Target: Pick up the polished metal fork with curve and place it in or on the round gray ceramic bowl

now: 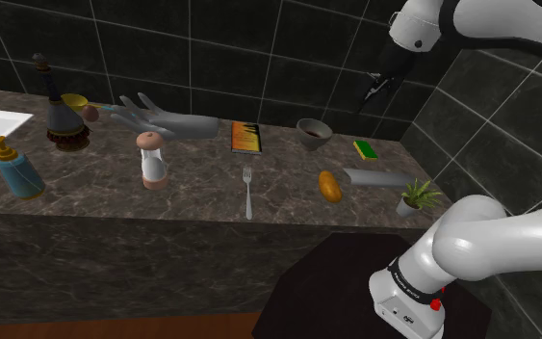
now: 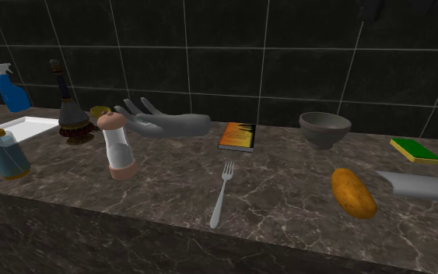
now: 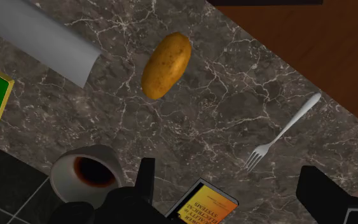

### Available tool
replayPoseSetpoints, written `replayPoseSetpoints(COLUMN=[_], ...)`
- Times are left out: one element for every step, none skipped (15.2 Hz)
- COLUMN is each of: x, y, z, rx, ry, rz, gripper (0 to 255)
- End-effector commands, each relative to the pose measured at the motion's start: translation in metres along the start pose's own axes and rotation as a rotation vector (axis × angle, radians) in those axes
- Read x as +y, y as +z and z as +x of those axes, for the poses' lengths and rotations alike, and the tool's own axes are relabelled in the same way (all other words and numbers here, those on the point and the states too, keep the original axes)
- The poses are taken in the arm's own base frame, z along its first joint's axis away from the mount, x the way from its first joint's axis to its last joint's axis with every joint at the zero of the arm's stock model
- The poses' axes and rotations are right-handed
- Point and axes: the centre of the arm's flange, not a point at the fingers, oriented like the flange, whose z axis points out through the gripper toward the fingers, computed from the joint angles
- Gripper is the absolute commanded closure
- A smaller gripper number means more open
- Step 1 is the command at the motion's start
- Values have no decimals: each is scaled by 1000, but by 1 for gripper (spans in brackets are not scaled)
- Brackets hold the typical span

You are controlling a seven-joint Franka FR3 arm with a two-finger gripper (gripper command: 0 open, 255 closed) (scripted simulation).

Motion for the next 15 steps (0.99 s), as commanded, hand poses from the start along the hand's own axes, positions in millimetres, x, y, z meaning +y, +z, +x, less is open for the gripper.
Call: replayPoseSetpoints(x=[0, -7, -13, -19, -26, -32, -38, -45, -51, -57, -63, -69, -75, -81, -86], y=[0, 11, 21, 32, 43, 53, 64, 75, 86, 96, 107, 118, 128, 139, 150], z=[0, 4, 8, 13, 17, 22, 26, 31, 35, 40, 45, 50, 55, 60, 65], rx=[0, -3, -7, -10, -13, -17, -20, -24, -27, -30, -34, -37, -40, -44, -47], ry=[0, 17, 34, 50, 67, 84, 101, 117, 134, 151, 168, 185, 201, 218, 235], rz=[0, 2, 4, 6, 7, 9, 11, 13, 15, 17, 18, 20, 22, 24, 26], gripper=[0, 0, 0, 0, 0, 0, 0, 0, 0, 0, 0, 0, 0, 0, 0])
